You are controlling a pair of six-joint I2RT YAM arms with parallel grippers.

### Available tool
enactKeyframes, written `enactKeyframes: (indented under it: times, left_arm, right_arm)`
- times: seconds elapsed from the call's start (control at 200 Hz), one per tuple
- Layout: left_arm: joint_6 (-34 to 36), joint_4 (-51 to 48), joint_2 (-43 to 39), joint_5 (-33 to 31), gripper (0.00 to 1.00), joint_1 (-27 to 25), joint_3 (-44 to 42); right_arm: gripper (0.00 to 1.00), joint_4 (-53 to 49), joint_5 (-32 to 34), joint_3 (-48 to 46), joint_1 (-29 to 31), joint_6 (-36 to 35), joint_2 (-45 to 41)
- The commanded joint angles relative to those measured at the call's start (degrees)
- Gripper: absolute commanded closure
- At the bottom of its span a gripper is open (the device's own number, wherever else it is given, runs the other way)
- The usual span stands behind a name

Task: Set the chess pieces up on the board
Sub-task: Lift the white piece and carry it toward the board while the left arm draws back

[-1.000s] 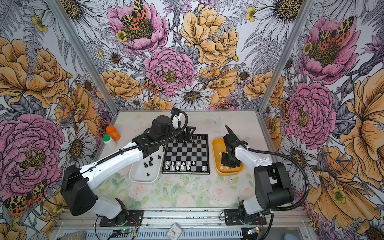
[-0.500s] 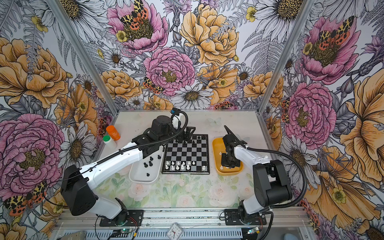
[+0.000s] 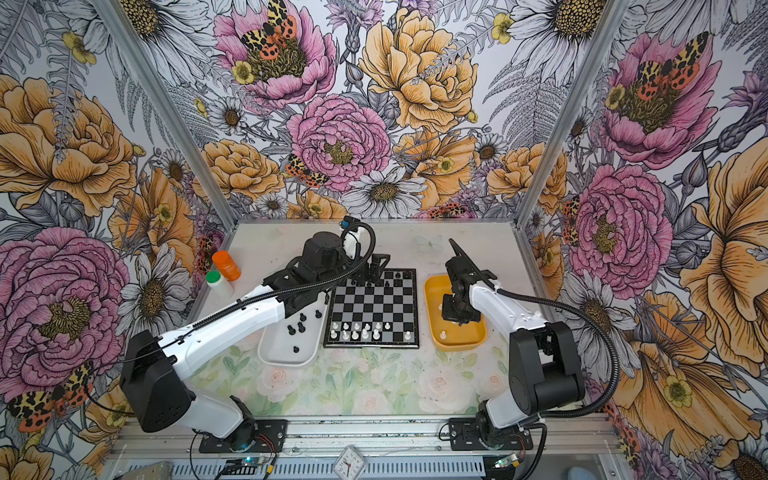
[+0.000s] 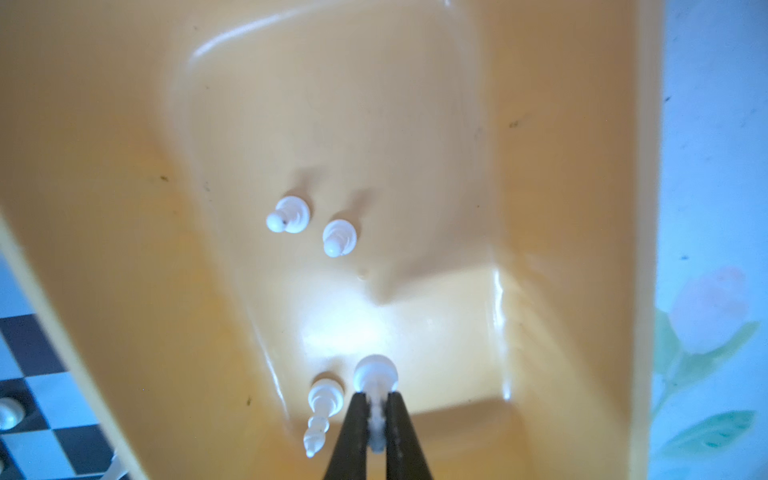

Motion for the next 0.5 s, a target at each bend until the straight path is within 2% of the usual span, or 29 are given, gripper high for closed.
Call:
enactKeyframes:
  times: [0.0,0.225,0.425,0.495]
  left_arm:
    - [-0.8,-0.2,-3.3,-2.5,0.01,0.6,-1.8]
    - [-1.6,-1.2,-9.3,-5.2,0.01,0.4,-6.4]
    - [-3.1,-3.6,-18.1,-8.5,0.01,-0.9,-12.3]
    - [-3.9,-4.9,-21.7,-12.1,0.01,-1.9,-14.3]
  right_arm:
    - [0.93,-3.9,0.7,4.3,0.0,-0.6,-2.5]
    - [0.93,-7.2,0.1,9.0,2.6,-0.1,-3.6]
    - [0.93,-8.8,0.7,12.1,9.1,1.9,-3.3]
    - [0.93,-8.9,0.4,12.7,11.6,3.1,-3.1]
